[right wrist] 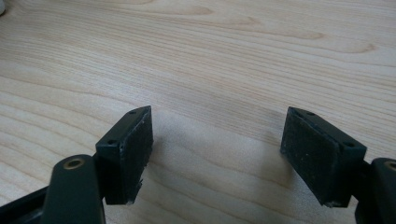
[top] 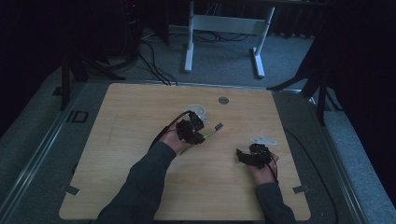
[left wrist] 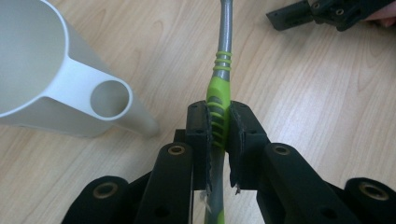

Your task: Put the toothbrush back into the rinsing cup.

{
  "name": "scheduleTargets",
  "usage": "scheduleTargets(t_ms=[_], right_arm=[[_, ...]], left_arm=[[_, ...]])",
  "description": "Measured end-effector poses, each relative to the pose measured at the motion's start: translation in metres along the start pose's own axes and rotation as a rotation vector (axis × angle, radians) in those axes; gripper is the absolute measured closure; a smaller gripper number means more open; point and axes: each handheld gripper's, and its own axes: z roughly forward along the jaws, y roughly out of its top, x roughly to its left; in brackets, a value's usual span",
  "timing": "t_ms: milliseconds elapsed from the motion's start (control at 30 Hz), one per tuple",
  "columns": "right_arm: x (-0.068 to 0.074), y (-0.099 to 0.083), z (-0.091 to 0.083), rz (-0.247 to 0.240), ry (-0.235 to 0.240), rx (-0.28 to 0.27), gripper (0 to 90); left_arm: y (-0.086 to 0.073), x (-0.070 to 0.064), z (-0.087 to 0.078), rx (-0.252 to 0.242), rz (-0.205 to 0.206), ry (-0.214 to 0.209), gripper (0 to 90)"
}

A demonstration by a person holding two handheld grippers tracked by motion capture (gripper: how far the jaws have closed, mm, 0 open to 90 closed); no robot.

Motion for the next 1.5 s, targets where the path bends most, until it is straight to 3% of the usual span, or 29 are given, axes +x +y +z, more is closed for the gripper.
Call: scheduleTargets(t_ms=[900, 1500], right_arm=[[0.000, 0.000, 0.000, 0.001, 0.000, 0.000, 24.7], [0.000, 0.000, 0.000, 0.001, 0.000, 0.000, 24.7]], left_arm=[[0.002, 0.002, -0.016, -0.168, -0.057, 0.061, 79.9], [0.000, 0.007, -0.025, -0.259, -0.104, 0.074, 79.9]])
